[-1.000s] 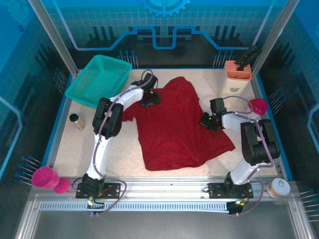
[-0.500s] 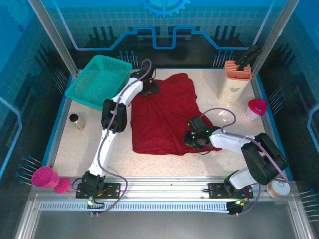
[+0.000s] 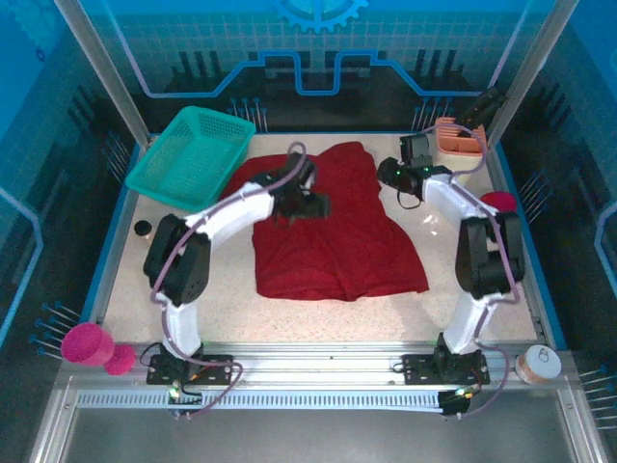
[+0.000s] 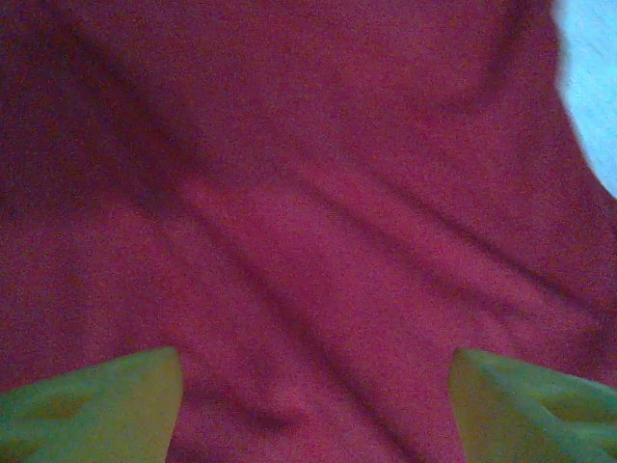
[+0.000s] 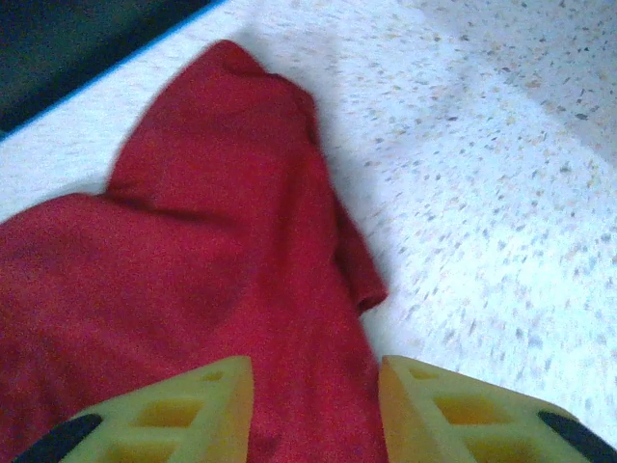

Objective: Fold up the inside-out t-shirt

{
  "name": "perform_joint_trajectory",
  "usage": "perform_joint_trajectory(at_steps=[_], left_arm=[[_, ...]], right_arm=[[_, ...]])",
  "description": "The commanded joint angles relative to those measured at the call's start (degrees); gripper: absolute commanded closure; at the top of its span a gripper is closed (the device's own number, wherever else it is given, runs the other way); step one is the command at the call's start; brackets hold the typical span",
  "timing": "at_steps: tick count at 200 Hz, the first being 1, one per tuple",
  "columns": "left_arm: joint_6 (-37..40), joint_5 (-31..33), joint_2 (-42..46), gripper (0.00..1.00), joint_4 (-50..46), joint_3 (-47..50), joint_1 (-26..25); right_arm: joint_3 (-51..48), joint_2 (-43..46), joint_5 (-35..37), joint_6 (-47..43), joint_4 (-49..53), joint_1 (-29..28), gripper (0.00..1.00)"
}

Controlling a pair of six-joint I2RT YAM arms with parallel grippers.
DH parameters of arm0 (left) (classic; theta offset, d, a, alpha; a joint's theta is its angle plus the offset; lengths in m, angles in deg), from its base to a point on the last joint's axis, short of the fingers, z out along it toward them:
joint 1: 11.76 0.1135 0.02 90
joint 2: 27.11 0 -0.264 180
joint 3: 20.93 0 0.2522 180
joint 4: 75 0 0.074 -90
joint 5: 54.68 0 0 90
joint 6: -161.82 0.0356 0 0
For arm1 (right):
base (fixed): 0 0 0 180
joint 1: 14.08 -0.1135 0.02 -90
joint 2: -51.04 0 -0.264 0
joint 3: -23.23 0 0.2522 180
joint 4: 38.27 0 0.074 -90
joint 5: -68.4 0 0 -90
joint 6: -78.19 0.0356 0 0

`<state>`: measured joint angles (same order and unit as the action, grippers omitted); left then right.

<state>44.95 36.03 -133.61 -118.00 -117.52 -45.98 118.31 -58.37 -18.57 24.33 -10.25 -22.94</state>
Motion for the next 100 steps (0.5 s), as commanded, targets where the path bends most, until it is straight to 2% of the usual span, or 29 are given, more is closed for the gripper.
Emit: perform_joint_trajectory(at_steps=[1,33,58,100], left_arm=[[-7.2,-1.4,2.9,0.27,6.2,9.9,-5.7],[-15.4,-0.3,2.1,0.27,6.7,18.1,-10.9],[-21.2,0.7,3.8,0.30,10.2,27.9,-11.0],[-22.9,2.2,9.0,0.31,11.2,37.7,-11.0]], right_arm=[[4.2,-6.6,0.7,-0.7,6.0,0.7,0.57],[6.8,-11.6,-0.6,1.4,5.9,0.2,0.56],[7.1,-13.6,0.2,1.7,4.9,0.0,0.57],[9.8,-17.0,-1.5,0.3,3.9,0.5,0.59]])
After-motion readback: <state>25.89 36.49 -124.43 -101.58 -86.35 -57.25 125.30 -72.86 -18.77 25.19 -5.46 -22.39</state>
